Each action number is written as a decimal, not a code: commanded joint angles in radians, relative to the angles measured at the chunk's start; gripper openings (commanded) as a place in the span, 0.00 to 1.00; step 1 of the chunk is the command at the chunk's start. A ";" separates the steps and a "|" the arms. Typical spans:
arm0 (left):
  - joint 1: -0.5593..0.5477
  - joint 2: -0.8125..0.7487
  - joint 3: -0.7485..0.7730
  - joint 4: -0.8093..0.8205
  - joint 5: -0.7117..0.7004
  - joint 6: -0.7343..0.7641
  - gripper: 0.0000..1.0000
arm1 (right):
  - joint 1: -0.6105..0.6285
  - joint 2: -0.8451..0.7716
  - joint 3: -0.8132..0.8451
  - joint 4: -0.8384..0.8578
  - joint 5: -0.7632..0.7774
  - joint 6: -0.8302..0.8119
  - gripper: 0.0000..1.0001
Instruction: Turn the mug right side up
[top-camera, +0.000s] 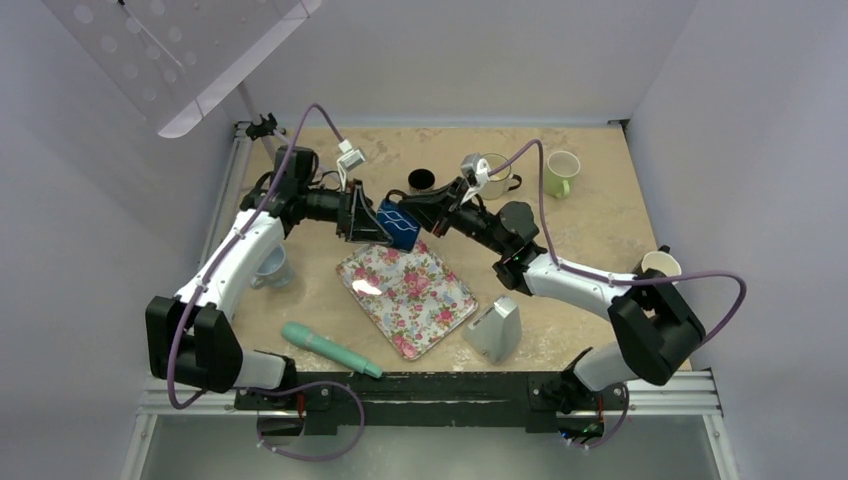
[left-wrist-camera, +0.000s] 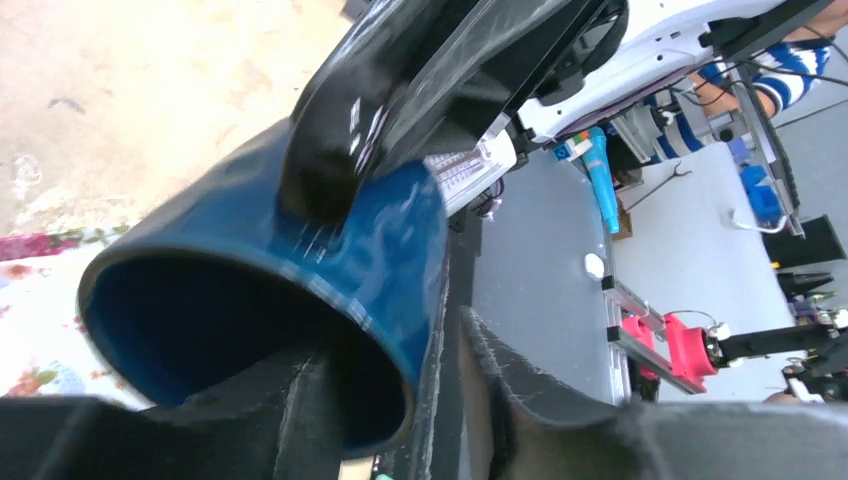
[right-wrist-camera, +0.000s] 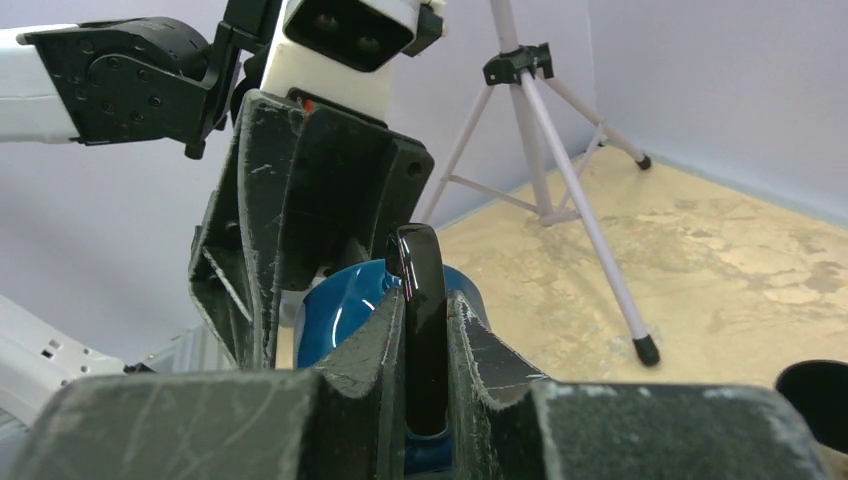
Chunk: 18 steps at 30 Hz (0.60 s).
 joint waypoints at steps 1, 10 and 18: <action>-0.048 0.016 0.015 0.173 0.023 -0.136 0.32 | -0.002 0.024 0.064 0.203 -0.036 0.086 0.00; -0.031 0.130 0.354 -0.476 -0.654 0.407 0.00 | -0.002 -0.111 0.059 -0.254 0.151 -0.113 0.96; 0.010 0.375 0.487 -0.563 -1.065 0.559 0.00 | -0.002 -0.266 0.029 -0.485 0.391 -0.269 0.99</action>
